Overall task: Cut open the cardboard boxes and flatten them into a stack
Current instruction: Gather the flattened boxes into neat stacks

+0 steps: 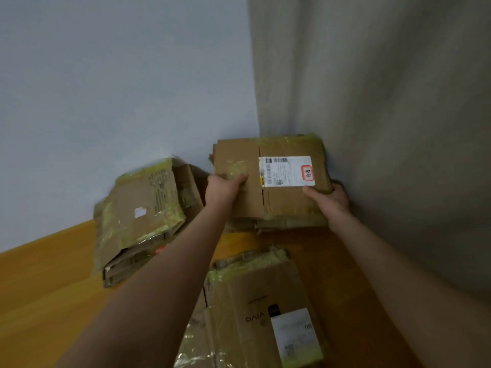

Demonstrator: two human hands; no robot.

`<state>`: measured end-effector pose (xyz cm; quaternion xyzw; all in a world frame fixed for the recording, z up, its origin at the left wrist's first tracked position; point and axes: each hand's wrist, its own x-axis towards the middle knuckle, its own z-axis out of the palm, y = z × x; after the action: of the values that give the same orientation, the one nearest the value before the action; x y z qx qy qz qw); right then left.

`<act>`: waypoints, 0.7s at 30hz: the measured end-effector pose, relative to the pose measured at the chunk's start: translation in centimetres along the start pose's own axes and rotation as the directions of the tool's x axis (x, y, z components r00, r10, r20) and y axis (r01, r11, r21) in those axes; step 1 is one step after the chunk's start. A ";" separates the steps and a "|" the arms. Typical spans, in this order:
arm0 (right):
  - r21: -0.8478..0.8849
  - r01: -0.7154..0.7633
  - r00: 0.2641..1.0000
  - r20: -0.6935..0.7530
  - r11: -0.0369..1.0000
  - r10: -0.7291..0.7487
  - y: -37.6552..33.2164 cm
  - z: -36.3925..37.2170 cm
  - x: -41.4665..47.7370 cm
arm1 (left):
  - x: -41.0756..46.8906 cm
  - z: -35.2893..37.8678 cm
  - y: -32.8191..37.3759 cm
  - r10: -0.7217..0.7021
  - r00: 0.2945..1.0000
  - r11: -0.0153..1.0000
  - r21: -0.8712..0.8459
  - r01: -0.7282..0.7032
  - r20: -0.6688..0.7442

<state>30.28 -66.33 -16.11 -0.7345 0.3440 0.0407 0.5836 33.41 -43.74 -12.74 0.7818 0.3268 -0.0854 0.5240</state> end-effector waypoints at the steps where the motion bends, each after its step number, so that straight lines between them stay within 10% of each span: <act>1: 0.037 0.015 1.000 0.012 0.999 -0.015 -0.5 -0.4 -0.5 | -0.7 -0.4 0.6 0.041 0.999 0.999 -0.010 -0.041 -0.002; 21: -0.007 0.033 0.897 0.441 0.999 -0.027 2.1 -9.9 -15.8 | -20.0 -12.0 -7.6 0.105 0.988 0.963 -0.258 -0.073 0.114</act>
<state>13.71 -68.07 -7.43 -0.7157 0.1915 0.1992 0.6415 10.91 -39.82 -3.83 0.7154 0.2657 -0.0687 0.6426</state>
